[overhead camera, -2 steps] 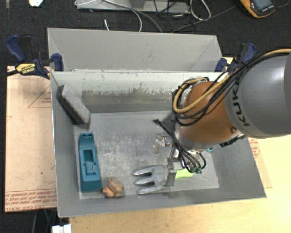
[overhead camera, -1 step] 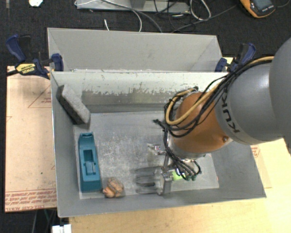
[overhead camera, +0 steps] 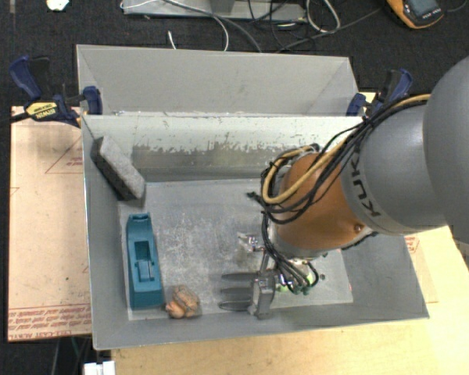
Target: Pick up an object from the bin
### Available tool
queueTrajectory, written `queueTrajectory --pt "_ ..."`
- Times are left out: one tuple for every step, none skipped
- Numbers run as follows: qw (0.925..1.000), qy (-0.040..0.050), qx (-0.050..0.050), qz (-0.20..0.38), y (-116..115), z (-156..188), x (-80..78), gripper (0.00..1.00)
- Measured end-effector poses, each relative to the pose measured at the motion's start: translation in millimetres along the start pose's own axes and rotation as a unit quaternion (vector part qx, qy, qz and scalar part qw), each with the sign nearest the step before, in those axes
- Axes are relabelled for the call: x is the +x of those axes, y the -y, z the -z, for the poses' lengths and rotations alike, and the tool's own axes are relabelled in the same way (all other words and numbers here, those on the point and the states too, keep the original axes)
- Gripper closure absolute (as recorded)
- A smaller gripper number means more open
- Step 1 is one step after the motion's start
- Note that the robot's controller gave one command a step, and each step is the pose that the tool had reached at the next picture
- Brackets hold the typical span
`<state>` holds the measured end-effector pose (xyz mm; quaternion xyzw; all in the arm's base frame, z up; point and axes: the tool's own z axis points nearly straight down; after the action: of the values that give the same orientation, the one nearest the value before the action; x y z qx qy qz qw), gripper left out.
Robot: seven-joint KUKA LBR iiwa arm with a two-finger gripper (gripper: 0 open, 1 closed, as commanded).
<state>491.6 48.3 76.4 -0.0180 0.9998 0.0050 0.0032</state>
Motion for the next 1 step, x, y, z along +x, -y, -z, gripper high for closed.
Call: queueTrajectory --pt "0.9954 0.0007 -0.002 0.096 -13.4 -2.9 -25.6 1.0"
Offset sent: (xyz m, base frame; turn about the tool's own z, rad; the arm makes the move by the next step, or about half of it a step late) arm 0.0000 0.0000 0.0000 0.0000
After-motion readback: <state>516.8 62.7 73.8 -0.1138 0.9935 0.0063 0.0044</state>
